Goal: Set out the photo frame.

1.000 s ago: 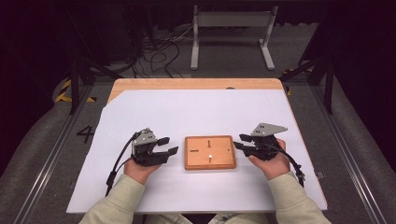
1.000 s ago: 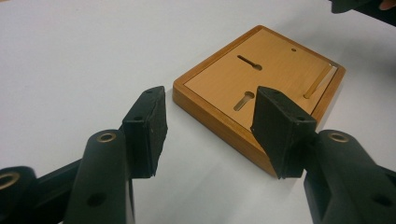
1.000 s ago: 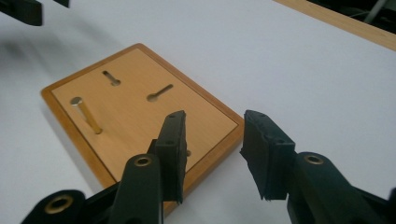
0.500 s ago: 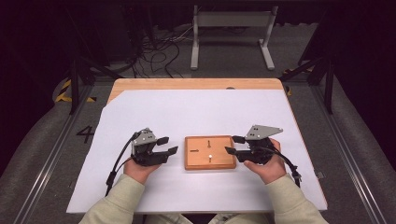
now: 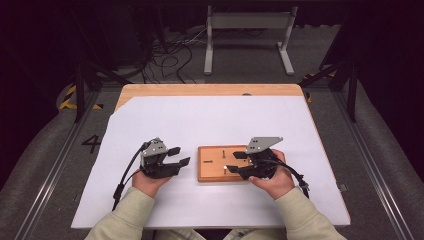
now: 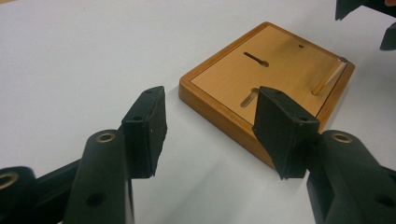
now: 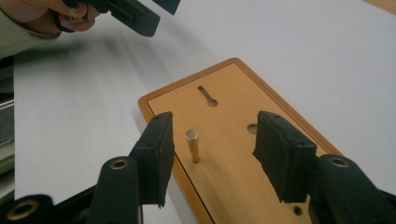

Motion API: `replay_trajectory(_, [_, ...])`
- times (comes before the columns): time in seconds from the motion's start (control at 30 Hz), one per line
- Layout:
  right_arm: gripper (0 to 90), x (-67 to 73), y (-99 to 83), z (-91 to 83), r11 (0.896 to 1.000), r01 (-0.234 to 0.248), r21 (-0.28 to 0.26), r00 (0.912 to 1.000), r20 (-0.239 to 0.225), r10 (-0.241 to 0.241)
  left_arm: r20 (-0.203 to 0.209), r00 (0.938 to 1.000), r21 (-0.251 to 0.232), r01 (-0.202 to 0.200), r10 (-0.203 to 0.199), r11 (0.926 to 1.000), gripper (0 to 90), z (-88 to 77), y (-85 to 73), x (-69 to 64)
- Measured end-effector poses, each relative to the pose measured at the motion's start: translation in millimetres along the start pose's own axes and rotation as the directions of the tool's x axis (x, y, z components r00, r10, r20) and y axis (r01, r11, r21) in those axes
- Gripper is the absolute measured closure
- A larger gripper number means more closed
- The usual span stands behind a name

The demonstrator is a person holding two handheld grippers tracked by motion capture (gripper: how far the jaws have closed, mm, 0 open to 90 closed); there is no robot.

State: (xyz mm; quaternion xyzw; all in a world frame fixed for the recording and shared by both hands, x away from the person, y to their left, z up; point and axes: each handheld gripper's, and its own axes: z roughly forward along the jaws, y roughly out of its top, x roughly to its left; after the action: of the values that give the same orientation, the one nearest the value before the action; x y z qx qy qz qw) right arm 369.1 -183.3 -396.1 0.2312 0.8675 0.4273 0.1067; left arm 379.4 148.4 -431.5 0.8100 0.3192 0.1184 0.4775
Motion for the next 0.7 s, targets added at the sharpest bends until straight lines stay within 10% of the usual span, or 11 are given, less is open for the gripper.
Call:
replay_trajectory(0.4, [49.7,0.9,-1.2,24.6,0.998,0.028,0.049,0.9991,-0.034,-0.026,-0.01,0.9999,-0.009,-0.001,0.001,1.0,46.1,-1.1,-0.3,0.1])
replay_trajectory(0.7, [67.5,-0.1,-8.3,40.9,0.996,0.043,0.082,0.9946,-0.098,-0.035,-0.011,0.9999,-0.007,0.001,-0.001,1.0,46.0,-1.2,-0.5,0.4])
